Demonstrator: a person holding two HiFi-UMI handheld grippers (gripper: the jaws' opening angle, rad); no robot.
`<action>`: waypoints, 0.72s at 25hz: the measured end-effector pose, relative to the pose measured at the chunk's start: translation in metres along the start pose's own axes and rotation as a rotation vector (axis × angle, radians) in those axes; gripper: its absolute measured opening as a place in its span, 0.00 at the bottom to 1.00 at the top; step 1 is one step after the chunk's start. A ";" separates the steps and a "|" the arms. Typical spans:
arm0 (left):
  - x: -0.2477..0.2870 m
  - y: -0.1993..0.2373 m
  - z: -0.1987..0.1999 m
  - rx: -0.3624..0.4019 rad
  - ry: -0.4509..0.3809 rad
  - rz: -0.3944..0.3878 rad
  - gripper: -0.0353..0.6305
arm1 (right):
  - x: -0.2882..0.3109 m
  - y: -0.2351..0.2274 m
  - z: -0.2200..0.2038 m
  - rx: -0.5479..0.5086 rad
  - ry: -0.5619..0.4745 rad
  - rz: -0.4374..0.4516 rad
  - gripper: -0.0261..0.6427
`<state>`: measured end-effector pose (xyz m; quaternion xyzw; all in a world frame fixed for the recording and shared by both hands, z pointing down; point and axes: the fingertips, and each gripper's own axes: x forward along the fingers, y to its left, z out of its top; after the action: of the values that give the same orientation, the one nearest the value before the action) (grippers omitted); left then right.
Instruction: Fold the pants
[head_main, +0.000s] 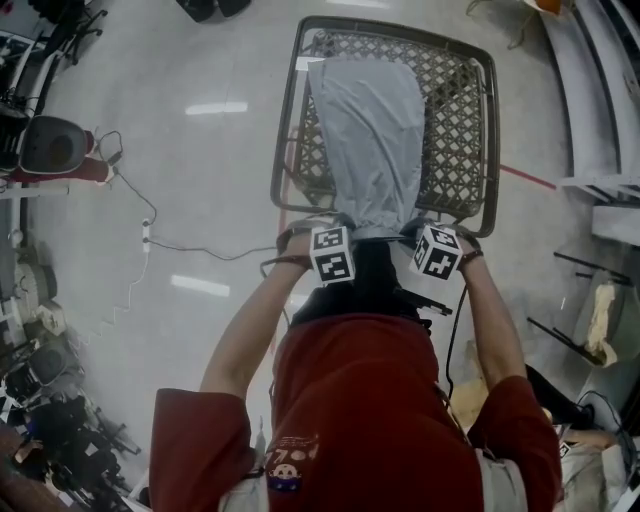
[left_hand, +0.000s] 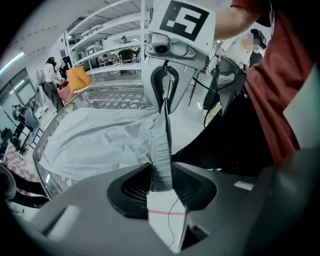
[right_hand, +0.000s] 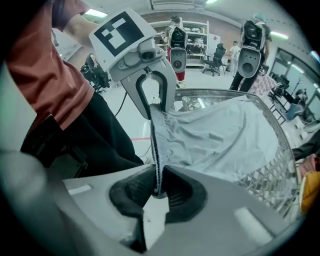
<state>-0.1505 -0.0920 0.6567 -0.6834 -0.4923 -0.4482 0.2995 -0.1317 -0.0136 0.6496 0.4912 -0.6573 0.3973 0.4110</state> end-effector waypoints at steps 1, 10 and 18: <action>-0.004 0.006 0.003 0.001 -0.004 0.009 0.25 | -0.005 -0.005 0.002 -0.002 -0.004 -0.011 0.11; -0.049 0.090 0.024 0.029 0.006 0.110 0.25 | -0.055 -0.085 0.032 -0.030 -0.041 -0.105 0.11; -0.070 0.168 0.031 0.012 0.010 0.175 0.25 | -0.084 -0.164 0.060 -0.048 -0.068 -0.144 0.11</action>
<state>0.0098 -0.1507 0.5861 -0.7198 -0.4319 -0.4206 0.3442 0.0338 -0.0752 0.5698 0.5404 -0.6432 0.3338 0.4276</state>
